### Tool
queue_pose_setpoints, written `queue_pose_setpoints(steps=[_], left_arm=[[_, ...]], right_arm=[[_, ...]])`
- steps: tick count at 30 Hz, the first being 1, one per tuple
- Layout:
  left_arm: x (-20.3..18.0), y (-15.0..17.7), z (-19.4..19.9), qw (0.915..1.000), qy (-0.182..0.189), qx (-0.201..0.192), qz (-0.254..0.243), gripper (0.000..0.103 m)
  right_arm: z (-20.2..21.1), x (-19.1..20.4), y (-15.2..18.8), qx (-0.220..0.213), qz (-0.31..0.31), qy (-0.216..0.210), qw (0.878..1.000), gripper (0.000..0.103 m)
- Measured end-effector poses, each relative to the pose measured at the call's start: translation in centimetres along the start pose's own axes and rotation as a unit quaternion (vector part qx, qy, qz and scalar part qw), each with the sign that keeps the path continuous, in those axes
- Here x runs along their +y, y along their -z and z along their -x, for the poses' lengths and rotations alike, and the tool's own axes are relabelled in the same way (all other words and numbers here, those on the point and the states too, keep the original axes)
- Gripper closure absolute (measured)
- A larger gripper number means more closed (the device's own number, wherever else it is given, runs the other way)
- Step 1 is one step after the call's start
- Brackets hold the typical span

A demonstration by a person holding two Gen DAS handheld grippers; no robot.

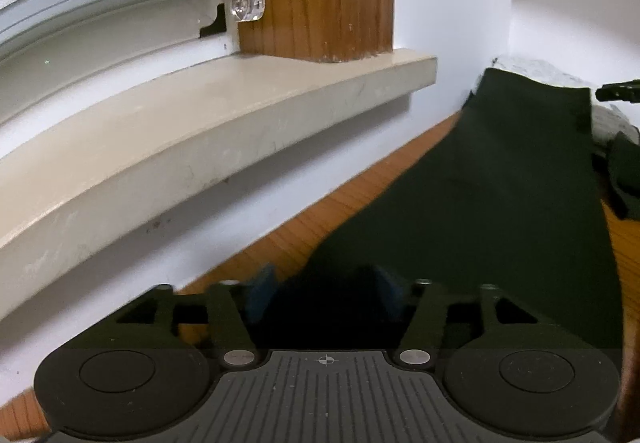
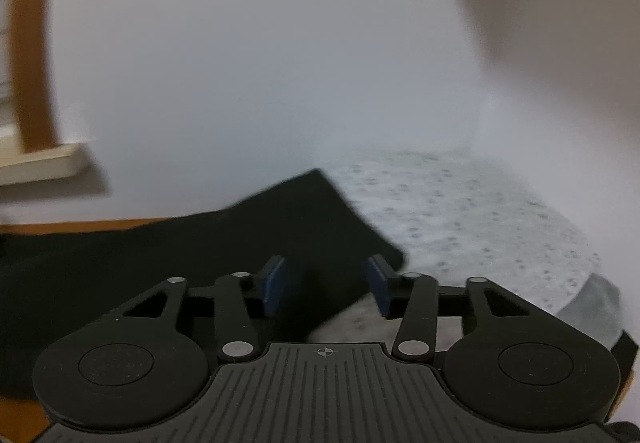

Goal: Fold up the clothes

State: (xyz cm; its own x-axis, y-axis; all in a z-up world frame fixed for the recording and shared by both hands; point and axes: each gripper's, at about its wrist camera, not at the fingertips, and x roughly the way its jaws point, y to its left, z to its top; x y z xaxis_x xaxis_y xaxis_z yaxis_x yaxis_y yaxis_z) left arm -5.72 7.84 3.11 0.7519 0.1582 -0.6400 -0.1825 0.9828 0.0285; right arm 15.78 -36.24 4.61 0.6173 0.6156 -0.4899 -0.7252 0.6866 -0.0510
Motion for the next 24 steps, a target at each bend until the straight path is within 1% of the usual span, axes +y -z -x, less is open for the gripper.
queue_pose_setpoints(steps=[2, 4, 5, 6, 8, 9, 13, 15, 16, 19, 21, 24], left_arm=[[-0.4, 0.2, 0.9, 1.0, 0.001, -0.002, -0.005, 0.038], [-0.9, 0.4, 1.9, 0.9999, 0.001, -0.004, -0.011, 0.034], [-1.1, 0.5, 2.3, 0.9999, 0.002, -0.005, -0.014, 0.03], [-1.3, 0.6, 2.8, 0.9998, 0.002, -0.006, -0.016, 0.028], [-1.8, 0.8, 3.7, 0.9997, 0.003, -0.008, -0.022, 0.028], [-2.0, 0.9, 4.2, 0.9997, 0.003, -0.009, -0.025, 0.027], [-2.6, 1.5, 6.6, 0.9994, -0.002, -0.011, -0.034, 0.025], [-2.6, 2.2, 8.4, 0.9993, -0.007, -0.01, -0.035, 0.024], [-2.6, 2.5, 9.2, 0.9993, -0.01, -0.01, -0.036, 0.024], [-2.7, 3.7, 11.8, 0.999, -0.022, -0.007, -0.038, 0.022], [-3.1, 4.8, 13.5, 0.9986, -0.033, -0.002, -0.04, 0.022], [-4.1, 6.8, 15.8, 0.9983, -0.037, 0.001, -0.045, 0.02]], right_arm=[[1.1, 1.0, 0.6, 0.002, 0.005, -0.031, 0.999, 0.052], [1.9, 2.1, 1.2, 0.011, 0.017, -0.043, 0.999, 0.05], [2.3, 2.9, 1.4, 0.016, 0.025, -0.049, 0.998, 0.049], [2.8, 3.7, 1.5, 0.02, 0.034, -0.054, 0.998, 0.049], [3.8, 4.7, 2.1, 0.026, 0.048, -0.061, 0.997, 0.041], [4.1, 5.1, 2.5, 0.031, 0.053, -0.064, 0.996, 0.04], [4.7, 5.9, 4.2, 0.051, 0.076, -0.051, 0.995, 0.038], [5.3, 5.8, 5.1, 0.06, 0.079, -0.048, 0.994, 0.035], [5.5, 5.6, 5.6, 0.061, 0.076, -0.045, 0.994, 0.033], [5.7, 4.9, 7.0, 0.07, 0.061, -0.047, 0.995, 0.032], [5.6, 4.7, 7.9, 0.079, 0.064, -0.041, 0.994, 0.032], [5.5, 4.3, 9.2, 0.082, 0.048, -0.039, 0.995, 0.032]])
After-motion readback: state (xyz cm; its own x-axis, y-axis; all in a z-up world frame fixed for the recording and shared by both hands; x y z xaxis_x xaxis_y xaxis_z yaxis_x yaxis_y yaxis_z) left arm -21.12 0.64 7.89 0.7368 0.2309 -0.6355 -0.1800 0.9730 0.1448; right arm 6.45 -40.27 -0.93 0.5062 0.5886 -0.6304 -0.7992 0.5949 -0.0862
